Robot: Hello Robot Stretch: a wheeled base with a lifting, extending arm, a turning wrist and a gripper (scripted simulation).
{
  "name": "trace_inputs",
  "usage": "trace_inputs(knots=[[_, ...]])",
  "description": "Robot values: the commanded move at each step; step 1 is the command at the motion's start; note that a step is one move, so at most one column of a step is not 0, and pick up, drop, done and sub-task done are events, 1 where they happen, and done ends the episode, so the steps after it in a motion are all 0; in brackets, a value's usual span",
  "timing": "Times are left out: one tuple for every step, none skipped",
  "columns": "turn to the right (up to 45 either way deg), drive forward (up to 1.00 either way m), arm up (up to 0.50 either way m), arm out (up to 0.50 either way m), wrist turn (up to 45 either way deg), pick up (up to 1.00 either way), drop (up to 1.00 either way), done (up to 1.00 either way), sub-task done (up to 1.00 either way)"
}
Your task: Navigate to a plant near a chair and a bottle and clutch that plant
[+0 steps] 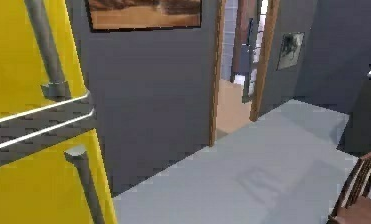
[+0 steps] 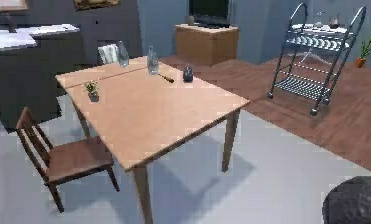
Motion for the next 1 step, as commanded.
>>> trace_inputs(knots=[[45.0,0.00,0.00,0.00,0.0,0.00,0.00,0.00,0.00]])
